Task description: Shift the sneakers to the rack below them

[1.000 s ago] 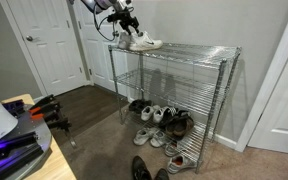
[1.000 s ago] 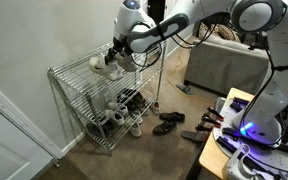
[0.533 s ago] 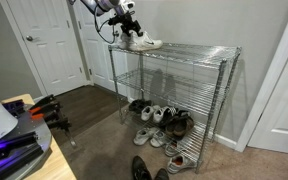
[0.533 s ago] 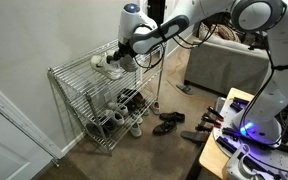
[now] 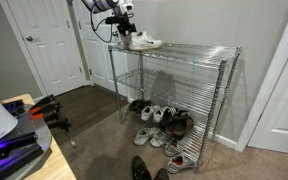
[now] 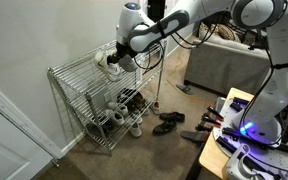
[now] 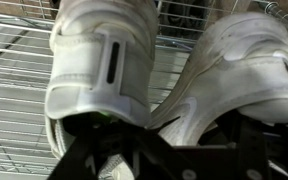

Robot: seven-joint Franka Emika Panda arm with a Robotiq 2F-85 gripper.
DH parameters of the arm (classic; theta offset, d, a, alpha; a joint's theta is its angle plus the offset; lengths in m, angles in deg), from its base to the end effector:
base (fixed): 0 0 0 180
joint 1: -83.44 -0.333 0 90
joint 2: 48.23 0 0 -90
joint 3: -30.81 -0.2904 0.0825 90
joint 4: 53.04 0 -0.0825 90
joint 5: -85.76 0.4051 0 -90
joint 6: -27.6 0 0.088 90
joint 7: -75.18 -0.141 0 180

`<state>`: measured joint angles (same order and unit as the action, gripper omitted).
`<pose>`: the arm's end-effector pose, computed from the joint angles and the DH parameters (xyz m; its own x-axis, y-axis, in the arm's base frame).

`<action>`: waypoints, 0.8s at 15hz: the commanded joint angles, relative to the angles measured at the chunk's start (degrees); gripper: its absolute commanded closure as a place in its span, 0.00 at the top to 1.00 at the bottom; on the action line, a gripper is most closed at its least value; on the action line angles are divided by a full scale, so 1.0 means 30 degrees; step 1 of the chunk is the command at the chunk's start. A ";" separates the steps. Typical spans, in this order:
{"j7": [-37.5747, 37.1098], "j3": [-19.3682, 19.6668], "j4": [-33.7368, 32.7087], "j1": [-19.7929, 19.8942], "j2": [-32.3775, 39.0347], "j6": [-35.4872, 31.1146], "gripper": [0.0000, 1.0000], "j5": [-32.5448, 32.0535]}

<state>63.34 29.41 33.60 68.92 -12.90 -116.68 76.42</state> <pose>0.7297 0.2035 0.2809 0.9047 0.1716 0.3899 0.1675 -0.9849 0.0447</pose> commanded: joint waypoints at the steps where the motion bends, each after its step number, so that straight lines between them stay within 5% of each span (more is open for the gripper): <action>1: 0.1579 -0.0929 0.0956 0.0644 -0.0708 0.0311 0.47 0.0938; 8: 0.1912 -0.1277 0.0922 0.0863 -0.0698 0.0383 0.02 0.1192; 12: 0.1618 -0.1177 0.1195 0.0791 -0.1069 0.0295 0.02 0.1127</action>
<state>66.11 26.81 33.60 70.55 -13.02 -116.68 77.78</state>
